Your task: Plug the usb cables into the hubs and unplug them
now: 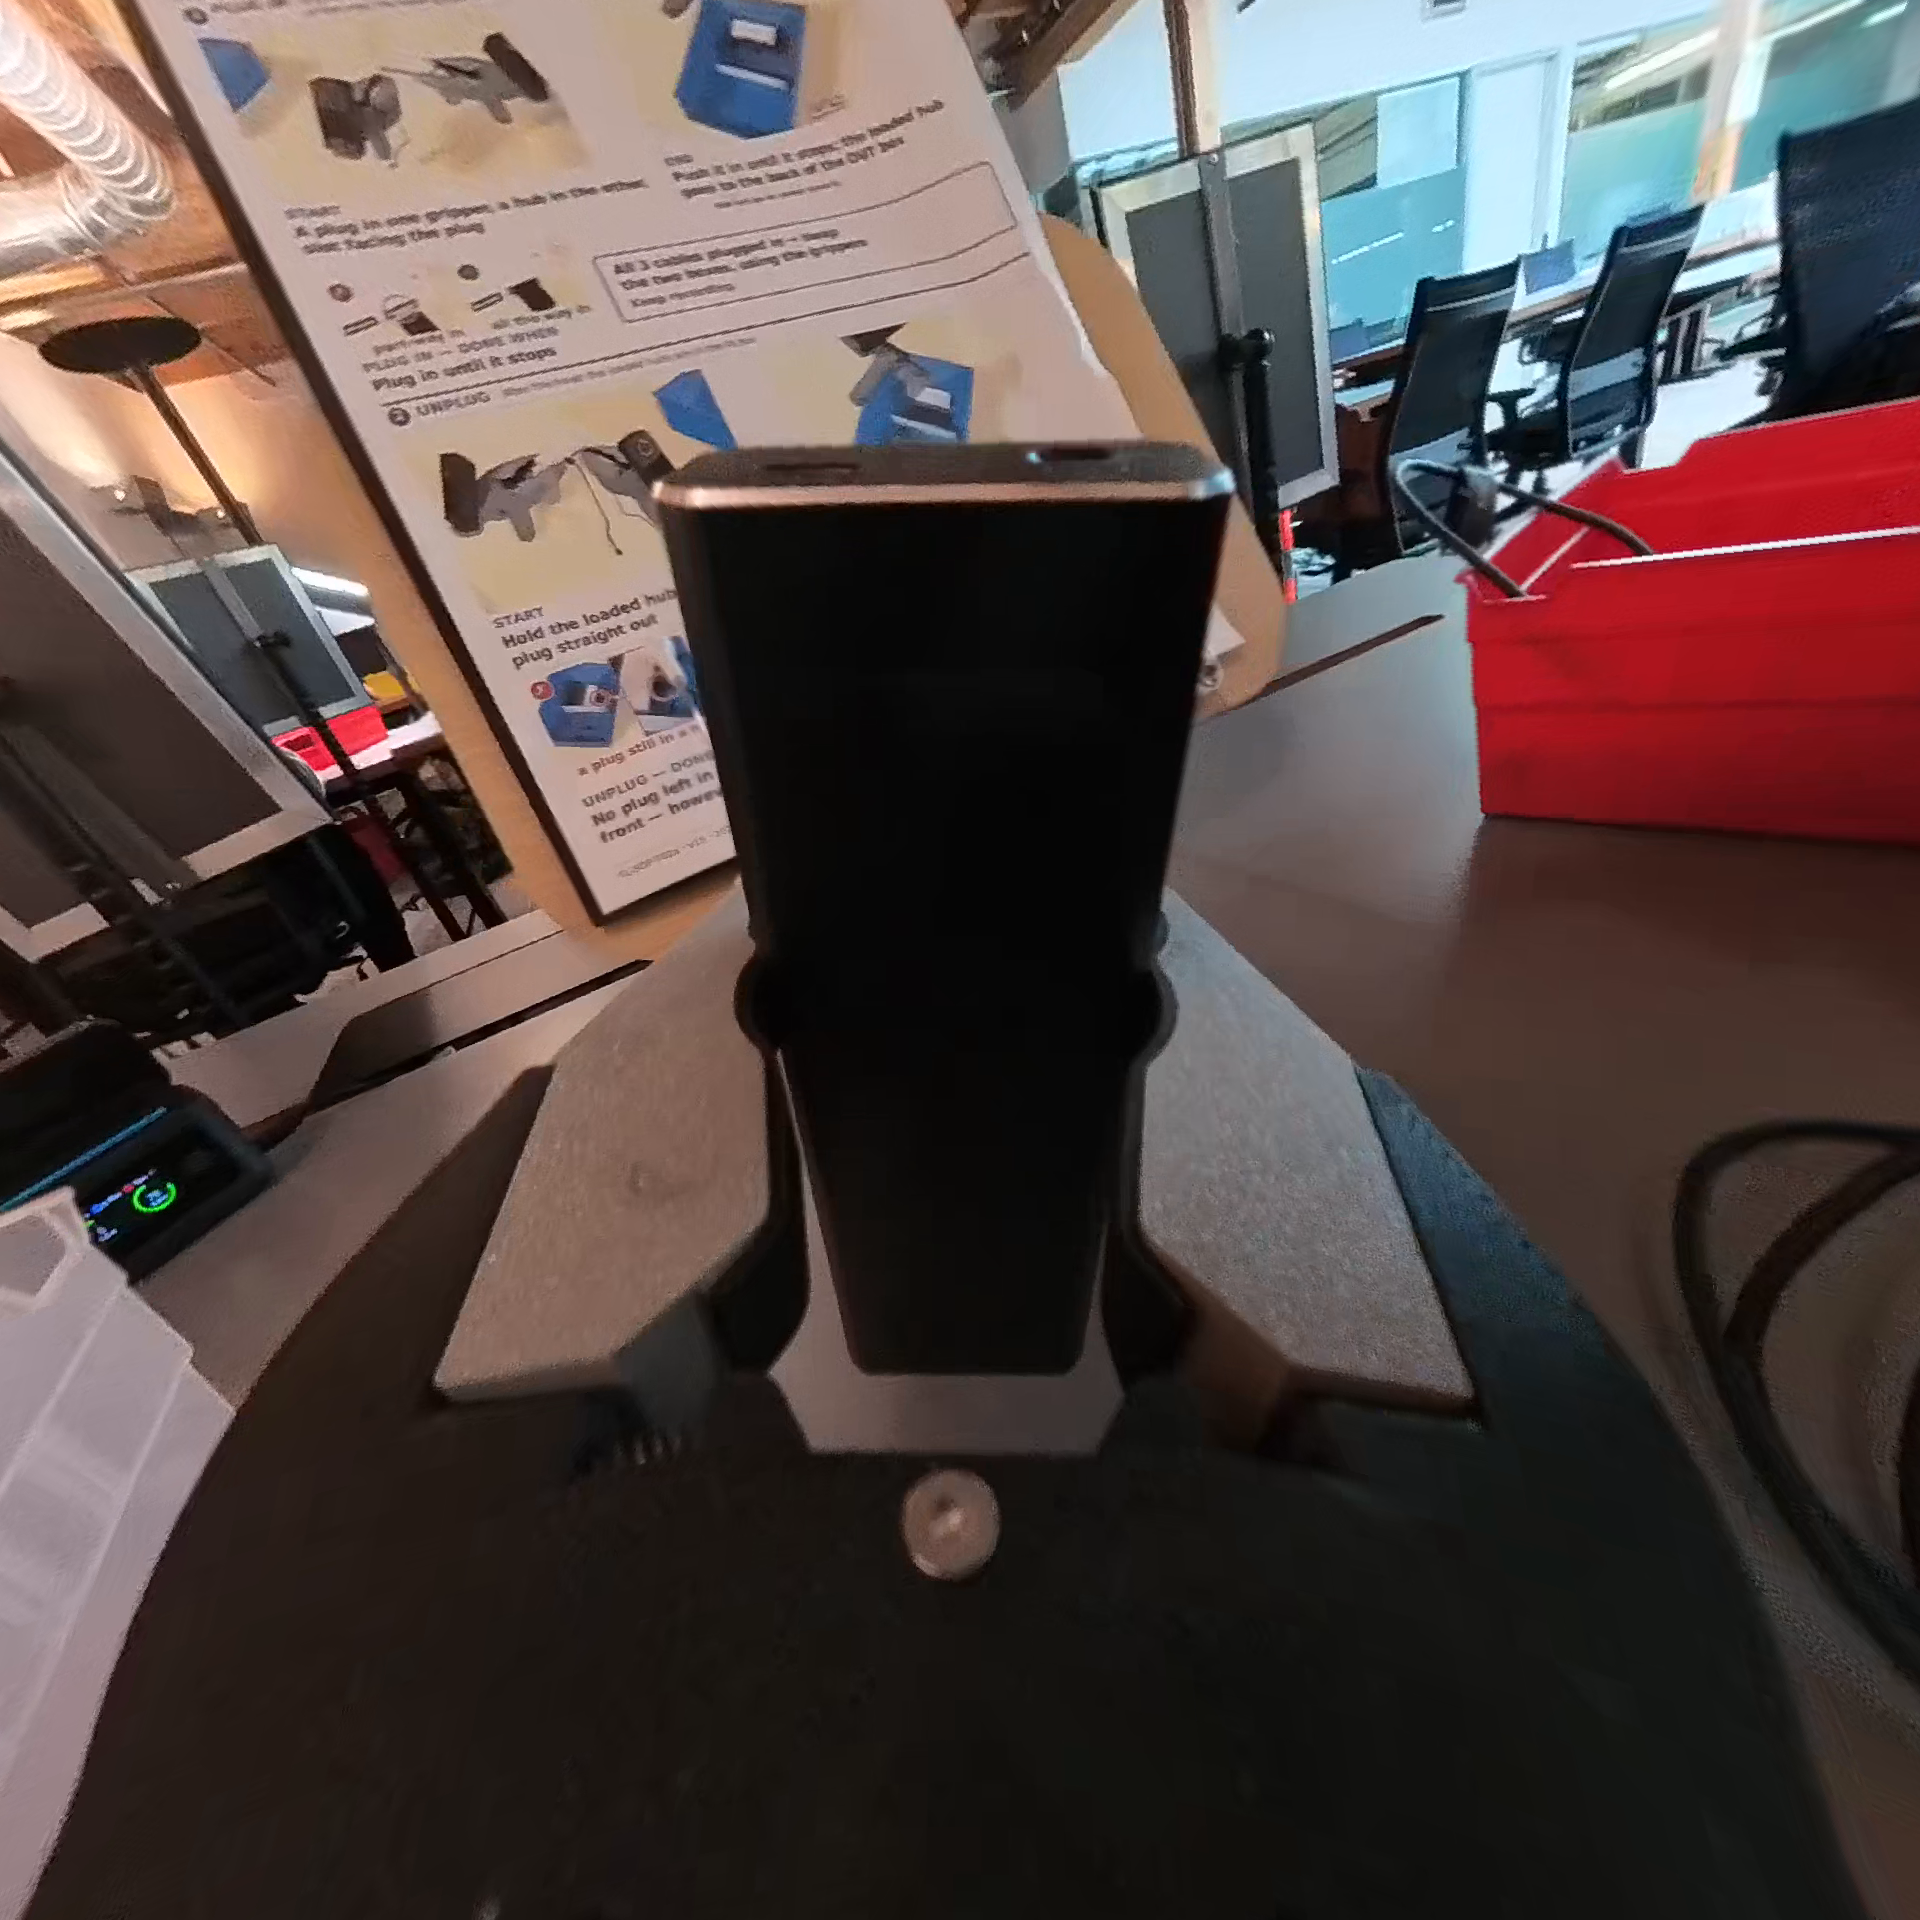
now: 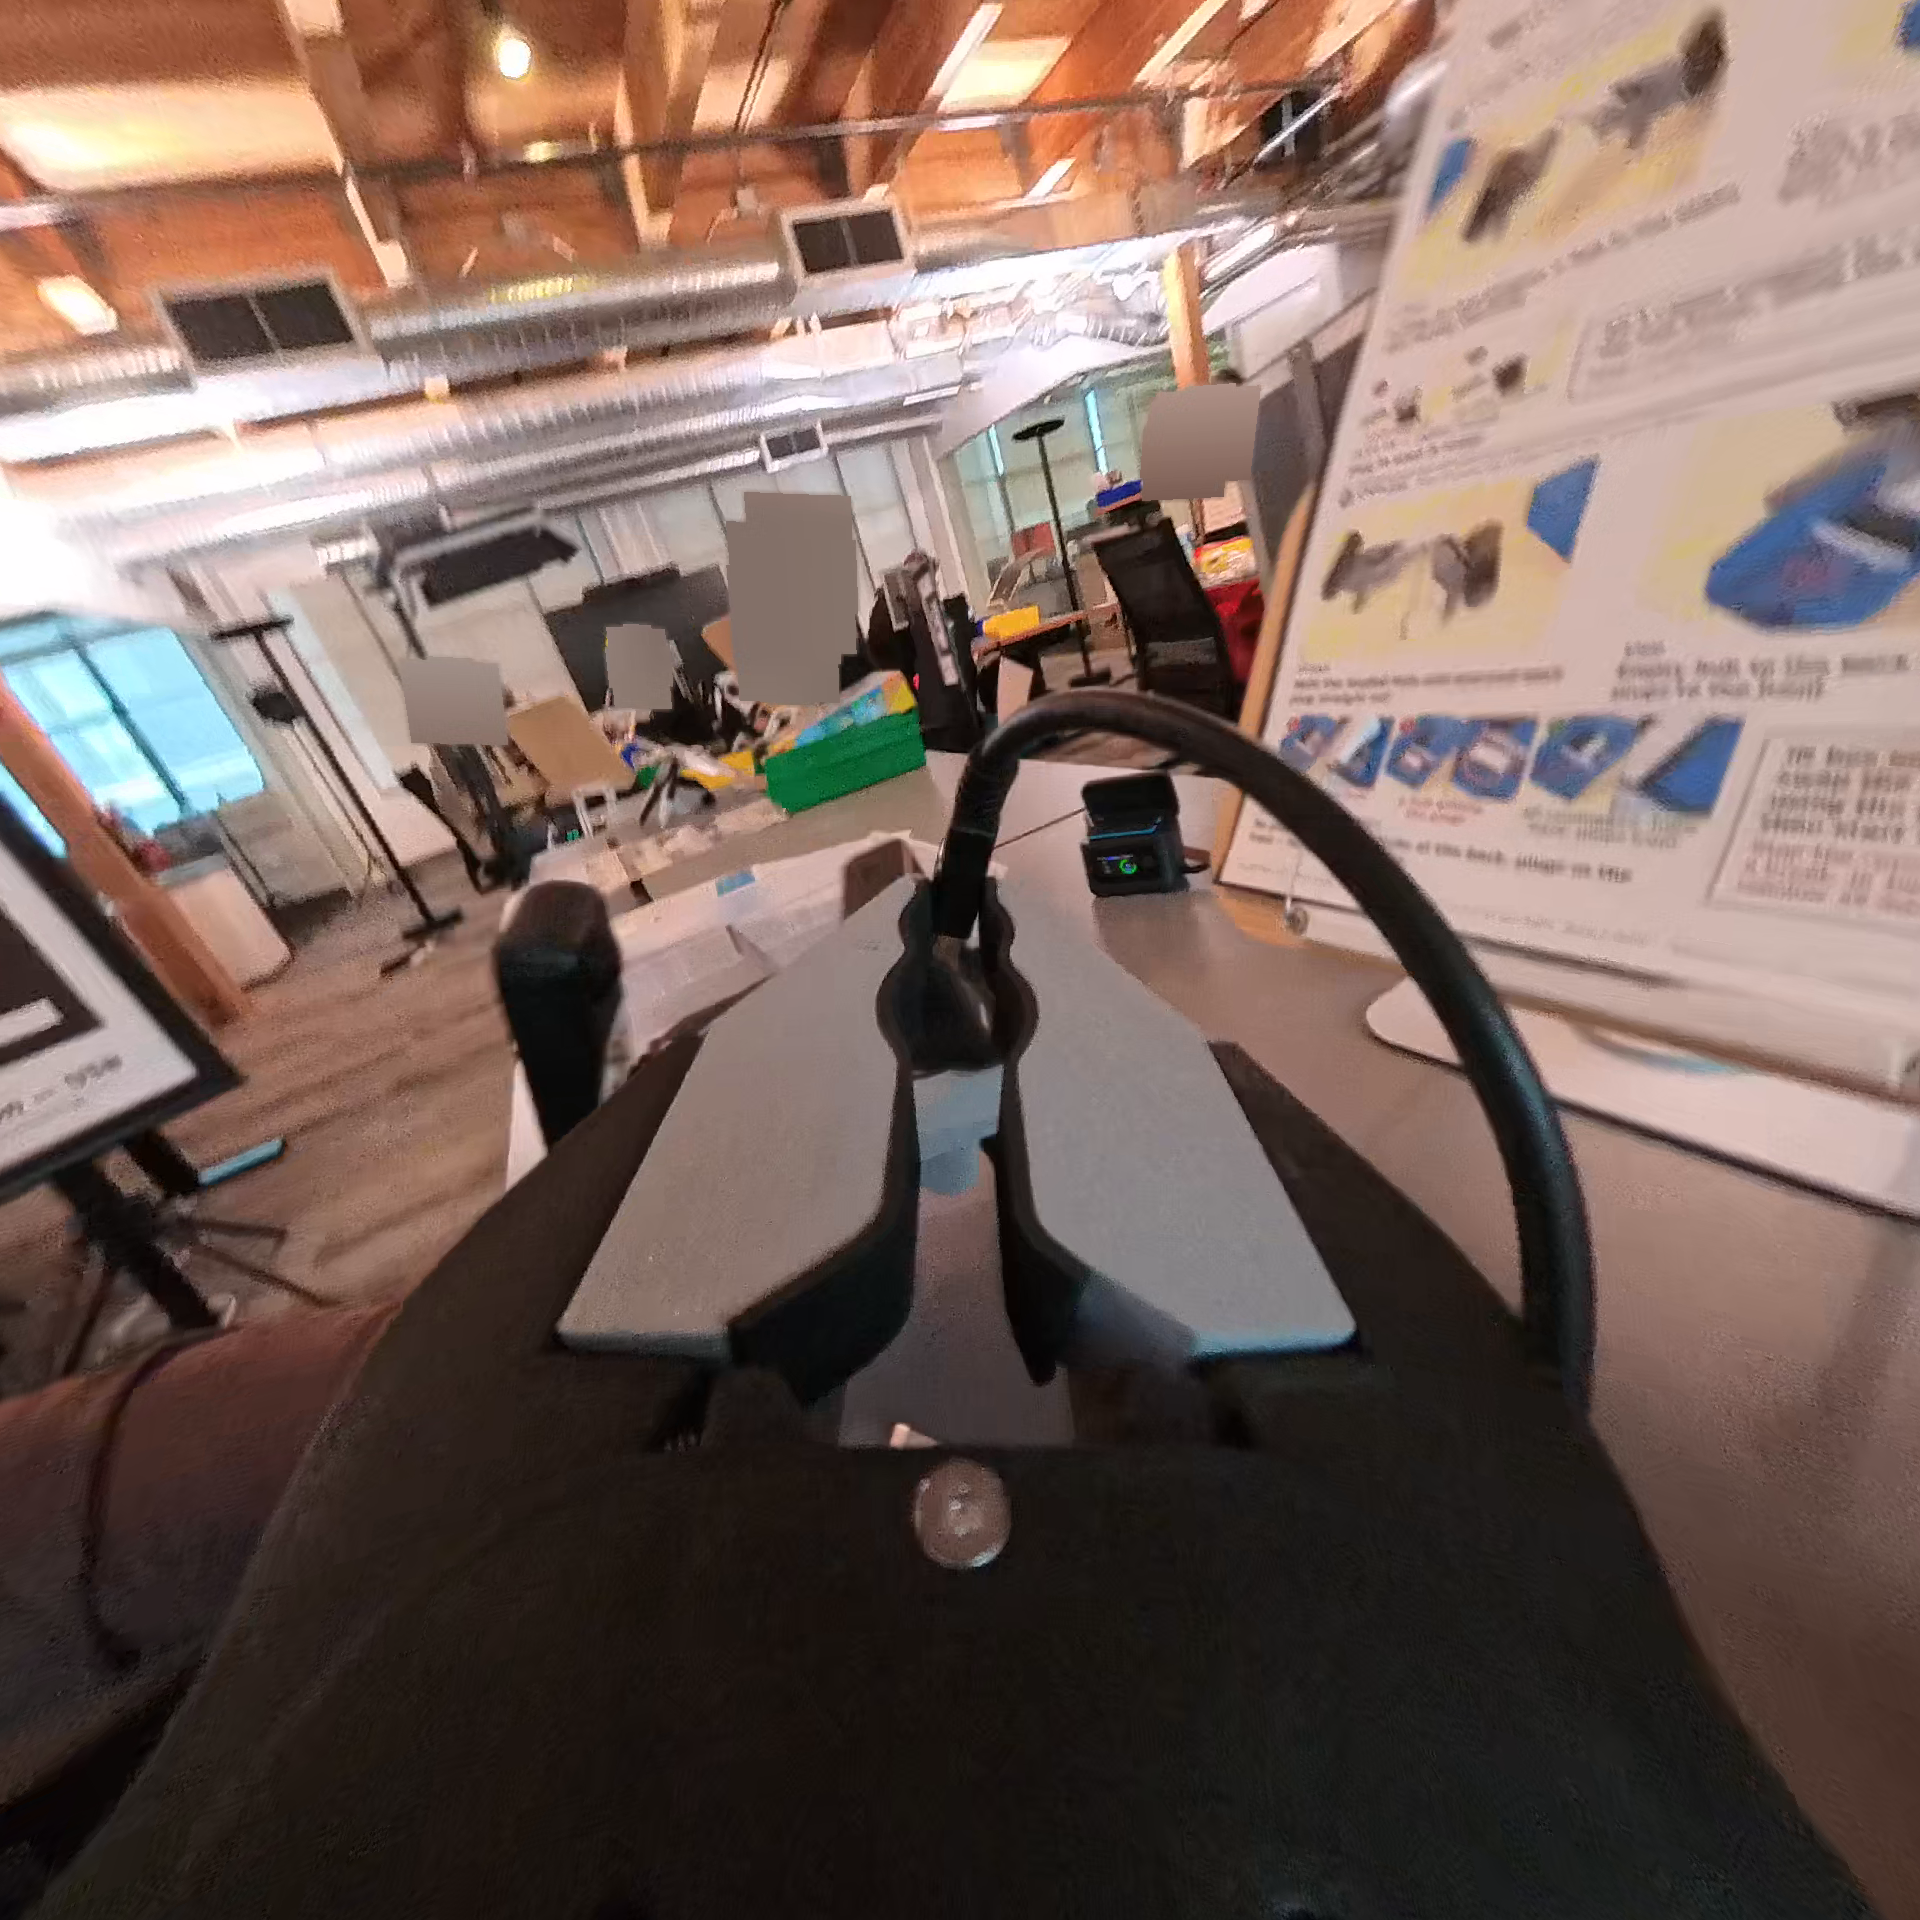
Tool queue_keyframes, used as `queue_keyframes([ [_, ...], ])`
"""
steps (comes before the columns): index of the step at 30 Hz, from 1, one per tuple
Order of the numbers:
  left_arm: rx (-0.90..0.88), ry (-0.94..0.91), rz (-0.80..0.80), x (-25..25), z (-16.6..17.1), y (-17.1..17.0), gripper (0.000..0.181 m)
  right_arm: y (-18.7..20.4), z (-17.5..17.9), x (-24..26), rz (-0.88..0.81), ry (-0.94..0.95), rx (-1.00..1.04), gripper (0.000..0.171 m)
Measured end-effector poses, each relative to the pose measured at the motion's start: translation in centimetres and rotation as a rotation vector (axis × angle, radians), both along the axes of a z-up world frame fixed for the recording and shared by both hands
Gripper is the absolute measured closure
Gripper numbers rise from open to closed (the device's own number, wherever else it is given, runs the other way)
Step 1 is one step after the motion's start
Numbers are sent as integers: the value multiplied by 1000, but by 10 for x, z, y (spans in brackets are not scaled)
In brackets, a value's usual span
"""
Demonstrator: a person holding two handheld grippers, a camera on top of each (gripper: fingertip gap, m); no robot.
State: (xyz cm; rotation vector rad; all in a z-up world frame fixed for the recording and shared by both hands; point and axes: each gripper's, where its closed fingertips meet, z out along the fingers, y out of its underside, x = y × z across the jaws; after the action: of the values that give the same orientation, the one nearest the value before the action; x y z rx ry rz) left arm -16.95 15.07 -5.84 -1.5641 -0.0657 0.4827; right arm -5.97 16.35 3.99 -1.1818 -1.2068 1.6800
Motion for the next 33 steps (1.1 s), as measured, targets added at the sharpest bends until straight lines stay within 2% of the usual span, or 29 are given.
queue_keyframes([
  [4, 10, -33, -6, -5, 1, -2, 114, -12, 62, 15, 62, -60, 142, 166],
  [10, -2, -27, -13, -3, -2, -2, 114, -25, 194, 27, 82, -71, 293, 165],
  [17, -23, -31, -26, -1, -6, 1, 114, 5, 358, 50, -92, -40, 369, 166],
  [20, -21, -35, -32, 0, -5, 1, 114, 22, 408, 77, -199, -16, 405, 165],
  [23, -19, -41, -39, 2, -4, 1, 114, 46, 406, 98, -264, -119, 457, 166],
  [27, -19, -41, -50, 5, -4, 1, 114, 98, 340, 117, -319, -383, 442, 165],
  [31, -38, -22, -50, 7, -7, 2, 114, 128, 292, 135, -296, -462, 416, 165],
  [33, -43, -14, -51, 8, -7, 3, 114, 152, 269, 142, -346, -520, 435, 164],
])
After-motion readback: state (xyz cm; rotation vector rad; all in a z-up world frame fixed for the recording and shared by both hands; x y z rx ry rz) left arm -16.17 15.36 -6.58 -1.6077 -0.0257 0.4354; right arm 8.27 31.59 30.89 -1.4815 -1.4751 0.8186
